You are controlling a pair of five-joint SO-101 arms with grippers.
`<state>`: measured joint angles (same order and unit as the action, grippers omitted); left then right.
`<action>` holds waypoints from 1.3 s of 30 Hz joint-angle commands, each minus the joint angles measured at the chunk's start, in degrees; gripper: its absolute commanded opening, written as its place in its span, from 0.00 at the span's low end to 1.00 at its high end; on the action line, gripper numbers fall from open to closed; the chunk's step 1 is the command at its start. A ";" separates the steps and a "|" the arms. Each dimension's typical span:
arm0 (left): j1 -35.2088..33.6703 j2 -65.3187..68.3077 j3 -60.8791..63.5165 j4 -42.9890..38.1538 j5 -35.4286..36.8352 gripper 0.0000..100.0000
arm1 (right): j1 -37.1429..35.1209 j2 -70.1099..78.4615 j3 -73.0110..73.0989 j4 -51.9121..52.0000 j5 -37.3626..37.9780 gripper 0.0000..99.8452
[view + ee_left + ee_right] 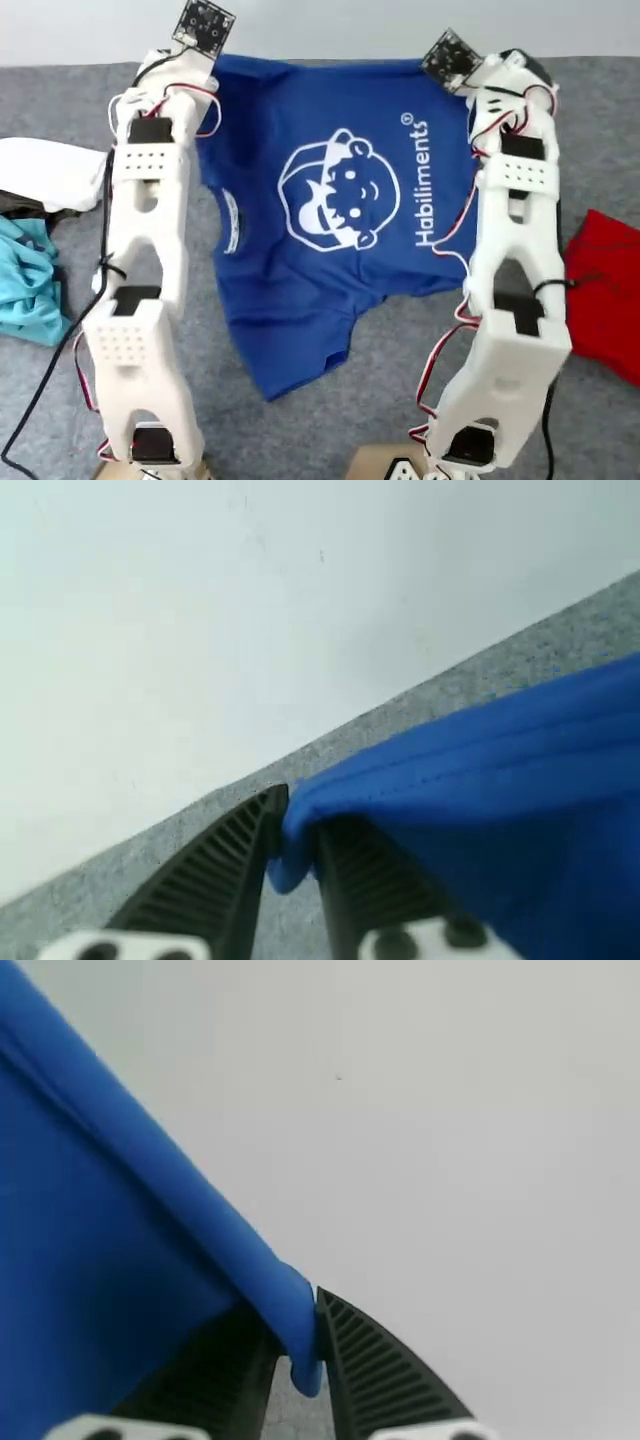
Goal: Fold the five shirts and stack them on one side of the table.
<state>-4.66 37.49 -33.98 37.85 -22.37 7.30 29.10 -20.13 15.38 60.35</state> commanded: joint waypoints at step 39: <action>8.88 -23.65 -60.70 37.80 -8.53 0.00 | 5.32 -36.26 -14.15 30.29 1.05 0.01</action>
<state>2.64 18.42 -93.41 75.38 -29.32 11.43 -2.55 -31.03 45.27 60.79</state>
